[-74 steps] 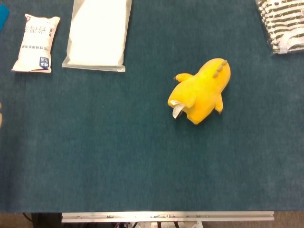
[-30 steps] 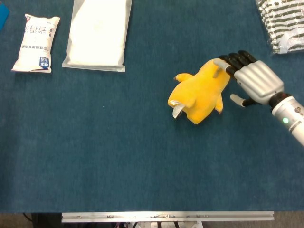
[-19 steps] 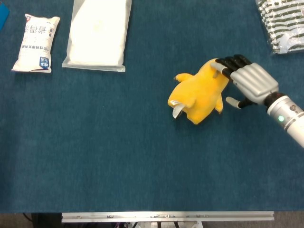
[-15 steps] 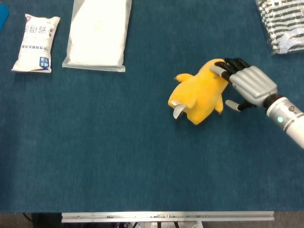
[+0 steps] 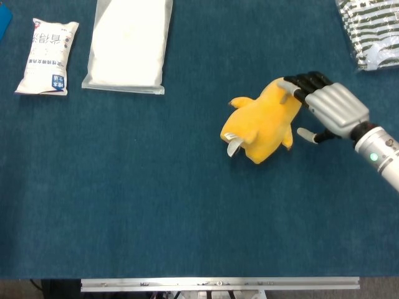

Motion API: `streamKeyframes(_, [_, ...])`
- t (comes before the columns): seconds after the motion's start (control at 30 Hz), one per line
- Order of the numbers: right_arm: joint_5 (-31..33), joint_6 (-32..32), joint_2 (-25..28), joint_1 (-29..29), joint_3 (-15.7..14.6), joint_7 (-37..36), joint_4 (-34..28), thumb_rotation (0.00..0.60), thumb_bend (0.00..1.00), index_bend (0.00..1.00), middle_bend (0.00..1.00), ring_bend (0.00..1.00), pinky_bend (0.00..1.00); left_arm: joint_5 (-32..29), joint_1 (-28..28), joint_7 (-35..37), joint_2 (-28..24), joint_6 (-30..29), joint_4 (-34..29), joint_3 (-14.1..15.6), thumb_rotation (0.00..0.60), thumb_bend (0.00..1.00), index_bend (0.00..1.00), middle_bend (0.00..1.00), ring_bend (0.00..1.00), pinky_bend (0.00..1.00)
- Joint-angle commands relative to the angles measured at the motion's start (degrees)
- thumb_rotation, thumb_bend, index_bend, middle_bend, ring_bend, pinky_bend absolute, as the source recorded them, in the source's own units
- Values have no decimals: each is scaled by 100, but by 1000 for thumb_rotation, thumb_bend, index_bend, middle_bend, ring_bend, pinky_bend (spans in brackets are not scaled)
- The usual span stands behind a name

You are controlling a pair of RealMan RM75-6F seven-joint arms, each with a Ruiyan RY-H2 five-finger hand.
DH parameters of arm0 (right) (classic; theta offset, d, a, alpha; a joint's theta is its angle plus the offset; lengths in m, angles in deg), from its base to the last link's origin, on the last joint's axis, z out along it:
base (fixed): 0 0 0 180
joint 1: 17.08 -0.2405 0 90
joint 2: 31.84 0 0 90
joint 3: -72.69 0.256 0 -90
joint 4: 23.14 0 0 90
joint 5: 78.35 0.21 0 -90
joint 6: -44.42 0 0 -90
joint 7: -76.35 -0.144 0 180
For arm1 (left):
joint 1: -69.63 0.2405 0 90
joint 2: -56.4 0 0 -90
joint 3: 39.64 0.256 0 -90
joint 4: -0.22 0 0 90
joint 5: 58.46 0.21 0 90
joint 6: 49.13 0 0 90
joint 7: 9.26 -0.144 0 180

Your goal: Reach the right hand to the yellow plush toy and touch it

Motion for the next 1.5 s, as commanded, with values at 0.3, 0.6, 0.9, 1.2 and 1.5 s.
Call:
streamKeyframes(0.3, [59, -145, -215, -39, -190, -53, 221, 579, 276, 0, 77, 0, 0, -20, -14, -23, 0, 43, -15, 2, 600, 384, 487, 476, 359, 416])
streamKeyframes(0.6, [-223, 536, 193, 122, -30, -86, -183, 580, 276, 0, 88, 0, 0, -49, -70, -8, 19, 145, 7, -10, 600, 384, 487, 476, 359, 416])
streamKeyframes(0.9, [-222, 2059, 642, 1026, -289, 832, -667, 580, 276, 0, 117, 0, 0, -50, -155, 14, 104, 259, 128, -23, 600, 384, 487, 476, 359, 416])
streamKeyframes(1.2, [-310, 3710, 1118, 2155, -548, 1465, -1106, 586, 277, 0, 198, 8, 0, 78, -234, 13, 351, 200, 418, -61, 600, 384, 487, 476, 359, 416])
streamKeyframes(1.5, [-486, 4175, 1269, 2677, -672, 1493, -1288, 599, 278, 0, 205, 29, 0, 244, -262, 127, 539, 61, 623, -81, 600, 384, 485, 476, 360, 415])
